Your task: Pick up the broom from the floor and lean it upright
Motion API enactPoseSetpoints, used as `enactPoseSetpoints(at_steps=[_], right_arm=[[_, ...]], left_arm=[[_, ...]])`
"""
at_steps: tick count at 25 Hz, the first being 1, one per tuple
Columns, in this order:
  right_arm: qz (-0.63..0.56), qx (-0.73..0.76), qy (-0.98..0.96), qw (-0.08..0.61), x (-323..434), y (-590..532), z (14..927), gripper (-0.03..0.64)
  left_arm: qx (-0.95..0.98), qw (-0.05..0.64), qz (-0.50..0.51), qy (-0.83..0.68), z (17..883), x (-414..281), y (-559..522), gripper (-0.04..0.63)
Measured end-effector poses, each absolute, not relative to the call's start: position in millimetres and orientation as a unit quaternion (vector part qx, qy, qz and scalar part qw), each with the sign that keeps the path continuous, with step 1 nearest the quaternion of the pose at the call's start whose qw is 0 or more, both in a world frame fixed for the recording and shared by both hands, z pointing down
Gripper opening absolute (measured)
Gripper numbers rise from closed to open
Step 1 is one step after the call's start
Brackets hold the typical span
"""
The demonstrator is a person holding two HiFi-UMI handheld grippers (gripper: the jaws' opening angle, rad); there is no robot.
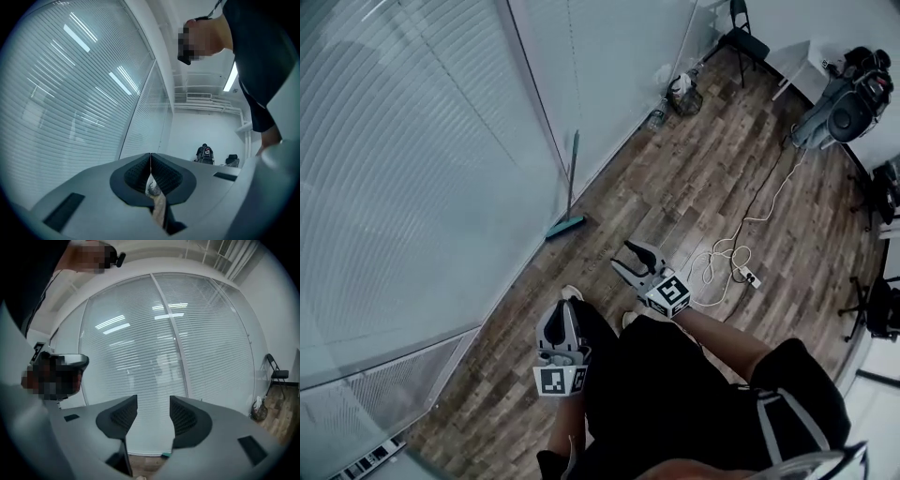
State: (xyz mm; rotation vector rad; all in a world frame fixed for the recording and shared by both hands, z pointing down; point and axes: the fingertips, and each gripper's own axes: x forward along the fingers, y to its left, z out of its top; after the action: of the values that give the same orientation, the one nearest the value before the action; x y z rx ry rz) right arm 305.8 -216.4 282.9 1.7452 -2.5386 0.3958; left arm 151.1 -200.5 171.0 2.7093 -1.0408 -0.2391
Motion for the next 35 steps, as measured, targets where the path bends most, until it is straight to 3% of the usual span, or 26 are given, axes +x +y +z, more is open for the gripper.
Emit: enactPoseSetpoints(at_steps=[8, 13, 20, 35], right_arm=[[0.064, 0.527, -0.848, -0.018, 271, -147, 171, 0.204], [0.068, 0.51, -0.857, -0.036, 258, -134, 135, 0.077], [0.083, 0.481, -0.87, -0.074, 236, -129, 95, 0.041], [0.013, 0.502, -0.864, -0.028, 244, -110, 81, 0.023]], left_arm=[[0.914, 0.112, -0.085, -0.381, 133, 159, -149, 0.02], [0.913, 0.106, -0.104, -0.38, 103, 160, -142, 0.018], [0.91, 0.092, -0.117, -0.387, 82, 156, -134, 0.018], [0.909, 0.079, -0.101, -0.397, 81, 188, -120, 0.02]])
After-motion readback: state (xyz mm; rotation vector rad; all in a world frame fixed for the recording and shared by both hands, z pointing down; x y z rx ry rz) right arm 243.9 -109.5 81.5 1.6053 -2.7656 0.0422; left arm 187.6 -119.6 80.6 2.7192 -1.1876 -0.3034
